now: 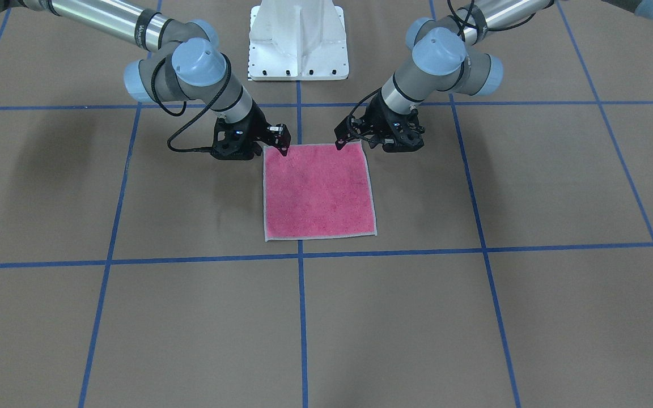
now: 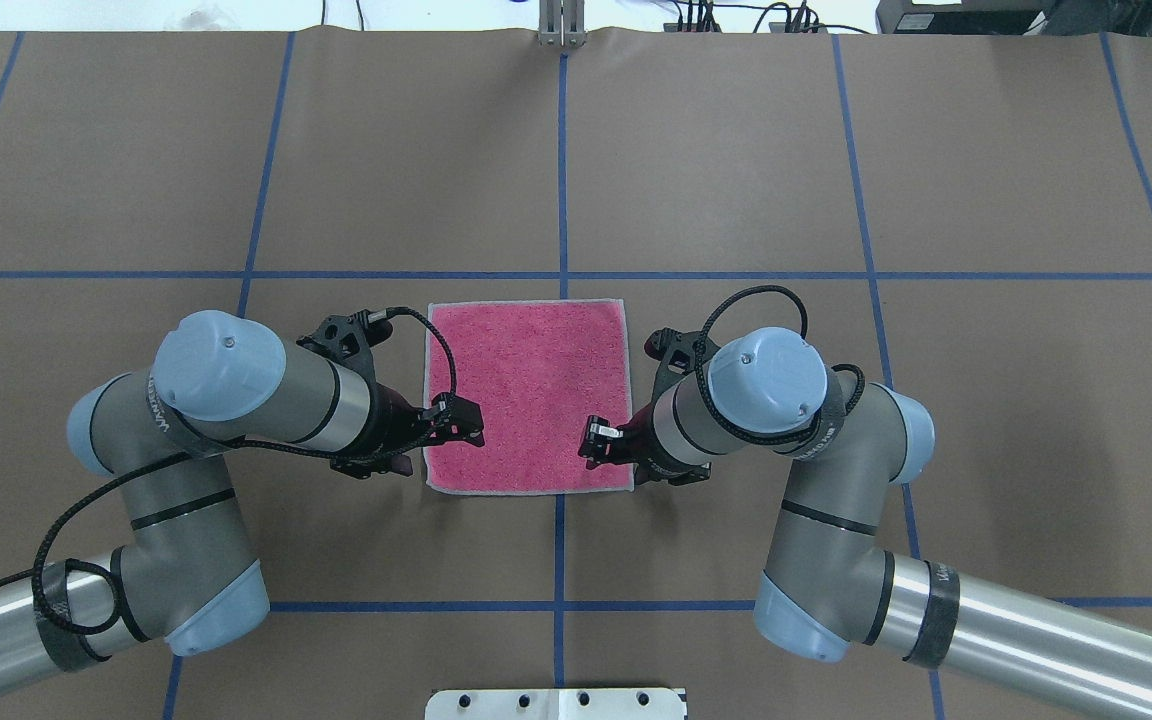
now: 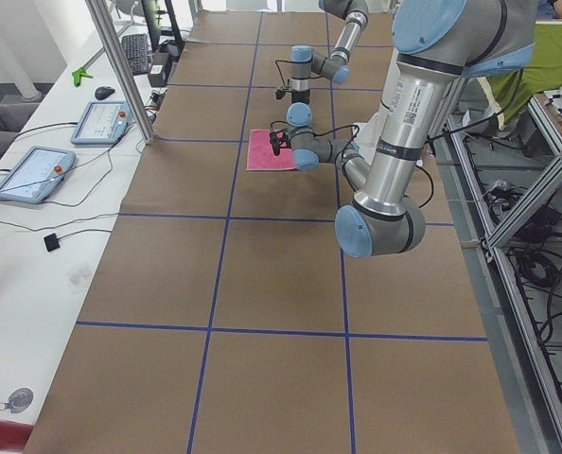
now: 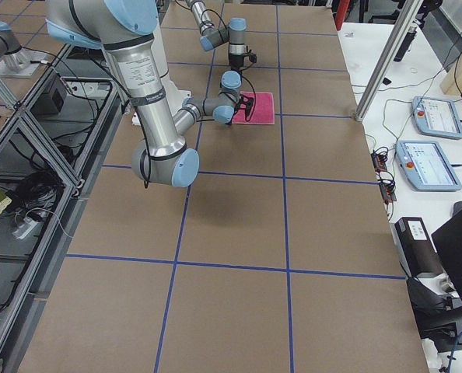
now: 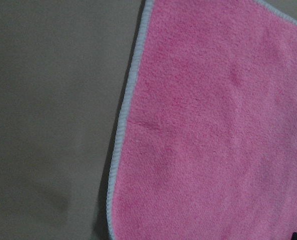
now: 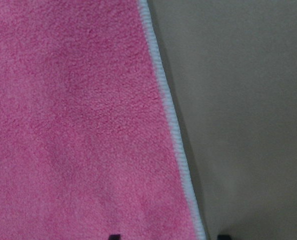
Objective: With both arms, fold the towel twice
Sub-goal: 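Lower both grippers onto the towel's side edges and close on the corners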
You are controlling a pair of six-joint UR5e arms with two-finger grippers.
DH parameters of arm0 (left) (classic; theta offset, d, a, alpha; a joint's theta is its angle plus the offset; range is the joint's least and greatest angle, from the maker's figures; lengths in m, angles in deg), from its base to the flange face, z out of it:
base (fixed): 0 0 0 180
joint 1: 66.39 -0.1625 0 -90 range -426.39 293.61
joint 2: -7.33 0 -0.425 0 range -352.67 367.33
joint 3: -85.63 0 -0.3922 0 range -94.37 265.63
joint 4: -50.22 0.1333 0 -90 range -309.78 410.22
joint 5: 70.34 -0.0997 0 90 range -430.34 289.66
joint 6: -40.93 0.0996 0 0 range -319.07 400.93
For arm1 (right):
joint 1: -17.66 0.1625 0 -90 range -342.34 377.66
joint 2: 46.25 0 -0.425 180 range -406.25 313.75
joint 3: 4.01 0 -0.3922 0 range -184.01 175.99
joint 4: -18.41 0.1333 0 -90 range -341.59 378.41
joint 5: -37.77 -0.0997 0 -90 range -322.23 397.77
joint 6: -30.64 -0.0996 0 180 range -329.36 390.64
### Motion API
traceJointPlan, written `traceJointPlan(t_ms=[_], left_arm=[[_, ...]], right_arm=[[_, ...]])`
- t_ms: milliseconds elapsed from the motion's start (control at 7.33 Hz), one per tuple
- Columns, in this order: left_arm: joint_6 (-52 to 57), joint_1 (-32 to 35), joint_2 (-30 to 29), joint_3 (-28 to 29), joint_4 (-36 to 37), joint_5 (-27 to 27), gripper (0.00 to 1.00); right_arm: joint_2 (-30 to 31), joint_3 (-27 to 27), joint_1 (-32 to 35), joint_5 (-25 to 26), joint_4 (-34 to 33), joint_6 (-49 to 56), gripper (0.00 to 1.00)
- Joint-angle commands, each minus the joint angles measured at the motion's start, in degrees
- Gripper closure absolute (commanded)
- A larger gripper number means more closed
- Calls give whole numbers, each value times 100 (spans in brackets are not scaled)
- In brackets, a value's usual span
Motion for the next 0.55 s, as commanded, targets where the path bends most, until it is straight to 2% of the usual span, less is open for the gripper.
traceJointPlan(t_ms=[0, 409], left_arm=[[0, -6, 0, 0, 0, 0, 0], [0, 3, 9, 0, 0, 0, 1]], right_arm=[[-3, 9, 1, 9, 0, 0, 100], [-12, 17, 1, 9, 0, -26, 100]])
